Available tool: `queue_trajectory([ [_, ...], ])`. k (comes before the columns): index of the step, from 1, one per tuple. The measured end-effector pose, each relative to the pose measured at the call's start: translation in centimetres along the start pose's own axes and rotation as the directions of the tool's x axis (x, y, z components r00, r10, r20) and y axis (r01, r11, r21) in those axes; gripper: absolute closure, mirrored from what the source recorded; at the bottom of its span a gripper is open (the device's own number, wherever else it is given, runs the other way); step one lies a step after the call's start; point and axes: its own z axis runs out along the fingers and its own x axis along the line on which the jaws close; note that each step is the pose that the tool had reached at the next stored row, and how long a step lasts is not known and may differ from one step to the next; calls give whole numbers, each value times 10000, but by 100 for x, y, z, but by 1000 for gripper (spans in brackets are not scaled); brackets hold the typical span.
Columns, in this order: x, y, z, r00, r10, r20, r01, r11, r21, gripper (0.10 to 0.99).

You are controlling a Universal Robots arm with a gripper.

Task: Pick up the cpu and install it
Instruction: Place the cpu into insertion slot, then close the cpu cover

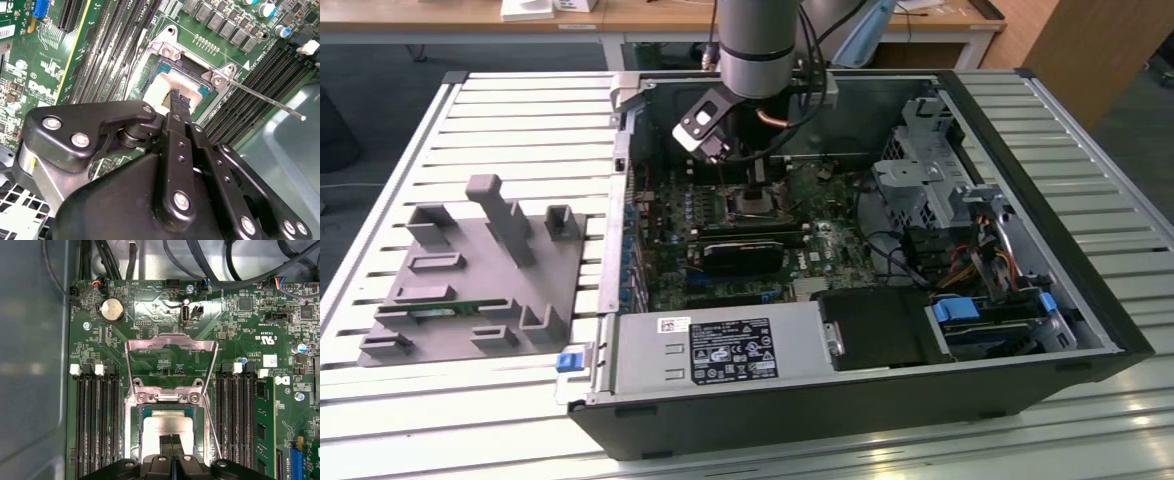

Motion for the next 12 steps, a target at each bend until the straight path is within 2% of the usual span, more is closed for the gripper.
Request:
queue_trajectory([
  [6,0,2,-39,10000,0,-1,0,10000,0,980],
  [12,1,5,-111,10000,0,-1,0,10000,-1,980],
])
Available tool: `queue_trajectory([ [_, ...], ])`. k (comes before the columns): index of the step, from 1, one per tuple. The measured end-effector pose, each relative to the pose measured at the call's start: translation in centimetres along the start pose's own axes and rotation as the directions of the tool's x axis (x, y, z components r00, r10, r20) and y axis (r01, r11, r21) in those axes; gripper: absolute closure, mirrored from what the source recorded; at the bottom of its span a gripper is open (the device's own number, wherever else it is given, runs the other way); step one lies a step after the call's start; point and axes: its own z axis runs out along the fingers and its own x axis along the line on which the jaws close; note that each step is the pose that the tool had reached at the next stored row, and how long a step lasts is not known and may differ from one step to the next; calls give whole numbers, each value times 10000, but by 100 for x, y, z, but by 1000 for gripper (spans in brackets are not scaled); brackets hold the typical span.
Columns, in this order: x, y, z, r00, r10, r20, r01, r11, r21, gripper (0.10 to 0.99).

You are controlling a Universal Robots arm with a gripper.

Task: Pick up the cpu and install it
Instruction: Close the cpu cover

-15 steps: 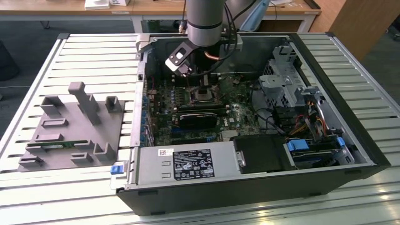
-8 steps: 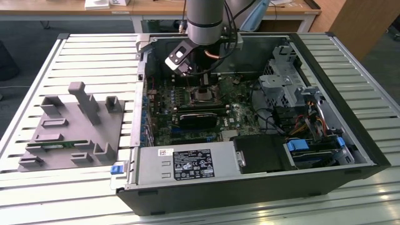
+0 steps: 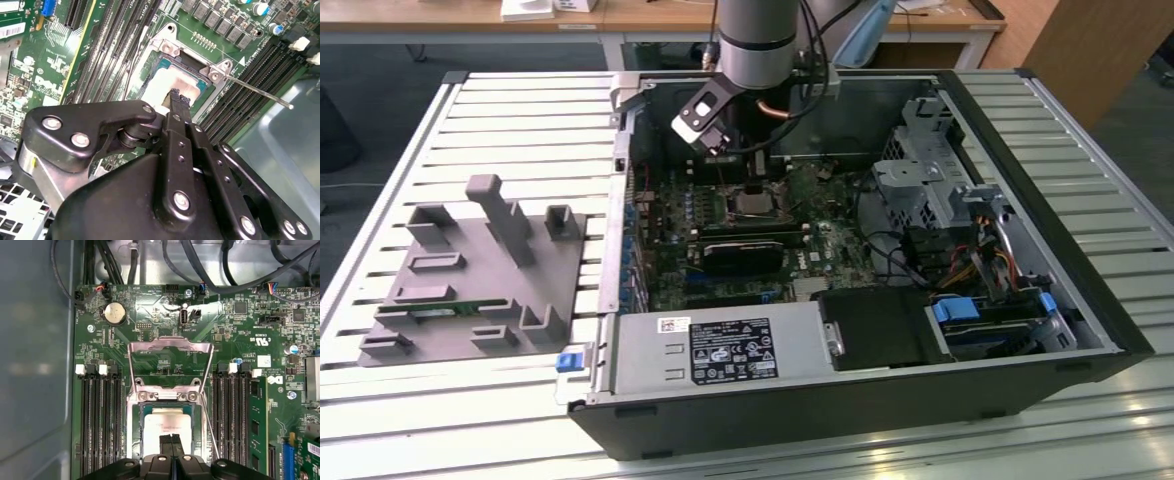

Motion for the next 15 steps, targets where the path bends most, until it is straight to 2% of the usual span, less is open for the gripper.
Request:
queue_trajectory([
  [7,0,4,-80,10000,4,49,-4,10000,0,980],
  [12,1,10,-204,10000,3,57,-3,10000,-2,980],
  [15,1,15,-327,10000,3,59,-3,10000,-1,980],
])
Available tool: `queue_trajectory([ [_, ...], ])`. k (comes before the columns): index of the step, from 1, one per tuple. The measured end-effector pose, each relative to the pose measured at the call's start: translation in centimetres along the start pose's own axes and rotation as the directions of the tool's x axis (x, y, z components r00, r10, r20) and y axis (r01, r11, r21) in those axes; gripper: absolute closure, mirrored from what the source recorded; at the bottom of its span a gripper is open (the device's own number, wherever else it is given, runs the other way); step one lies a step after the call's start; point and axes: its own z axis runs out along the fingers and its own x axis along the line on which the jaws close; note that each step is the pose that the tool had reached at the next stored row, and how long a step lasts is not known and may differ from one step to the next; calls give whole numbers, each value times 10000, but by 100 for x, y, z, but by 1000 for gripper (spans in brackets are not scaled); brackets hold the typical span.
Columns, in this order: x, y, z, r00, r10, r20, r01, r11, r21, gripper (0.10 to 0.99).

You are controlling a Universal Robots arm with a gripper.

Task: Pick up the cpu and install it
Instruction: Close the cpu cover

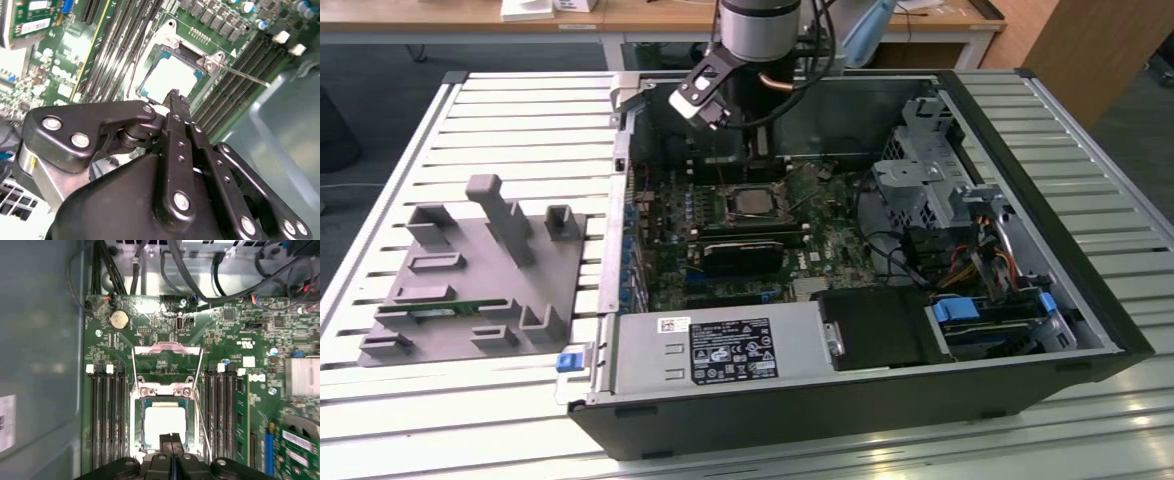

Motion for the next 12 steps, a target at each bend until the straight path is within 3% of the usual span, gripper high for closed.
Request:
queue_trajectory([
  [3,-1,5,-119,10000,0,0,0,10000,0,980],
  [12,-54,10,-126,10000,-1,9,1,10000,0,980],
])
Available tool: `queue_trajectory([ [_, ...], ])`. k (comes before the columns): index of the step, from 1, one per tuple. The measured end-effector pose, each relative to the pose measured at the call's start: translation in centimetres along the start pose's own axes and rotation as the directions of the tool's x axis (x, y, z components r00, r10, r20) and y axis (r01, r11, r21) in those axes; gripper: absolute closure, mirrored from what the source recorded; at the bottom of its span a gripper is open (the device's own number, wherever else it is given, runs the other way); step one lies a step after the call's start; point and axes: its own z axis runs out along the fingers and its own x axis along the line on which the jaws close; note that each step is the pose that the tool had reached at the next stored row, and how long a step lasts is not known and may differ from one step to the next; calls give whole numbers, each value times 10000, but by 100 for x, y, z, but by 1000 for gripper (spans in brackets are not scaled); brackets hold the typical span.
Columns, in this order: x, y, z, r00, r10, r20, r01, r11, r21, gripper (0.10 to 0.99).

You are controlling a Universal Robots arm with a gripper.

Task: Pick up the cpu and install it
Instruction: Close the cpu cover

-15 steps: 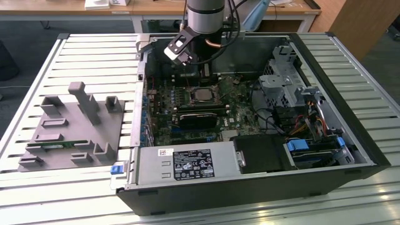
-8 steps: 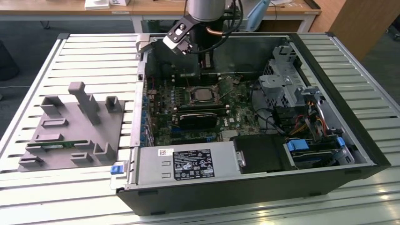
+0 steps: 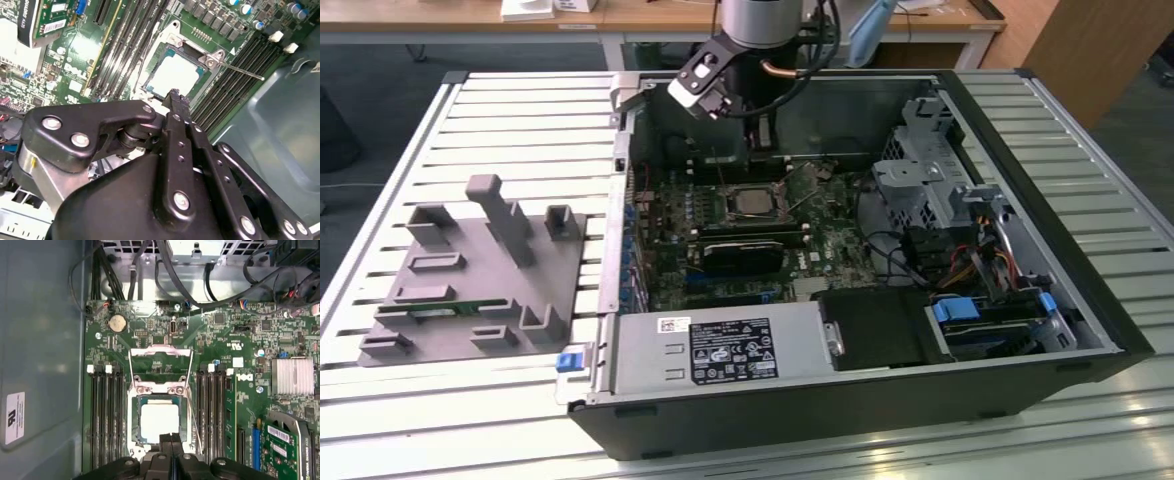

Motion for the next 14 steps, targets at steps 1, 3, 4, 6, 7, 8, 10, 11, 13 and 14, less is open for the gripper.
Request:
queue_trajectory([
  [1,1,12,1,10000,0,1,0,10000,1,980],
  [3,1,66,5,10000,2,2,-2,10000,1,980],
  [4,1,100,7,10000,0,1,0,10000,1,980],
  [6,2,151,12,10000,1,0,-1,10000,1,980],
  [7,2,173,14,10000,1,0,-1,10000,0,980],
  [8,2,190,16,10000,-1,0,1,10000,0,980],
  [10,2,207,20,10000,0,0,0,10000,0,980],
  [11,2,216,20,10000,0,2,0,10000,1,980],
  [13,3,224,22,10000,0,1,0,10000,1,980],
  [14,3,225,22,10000,1,2,-1,10000,1,980],
])
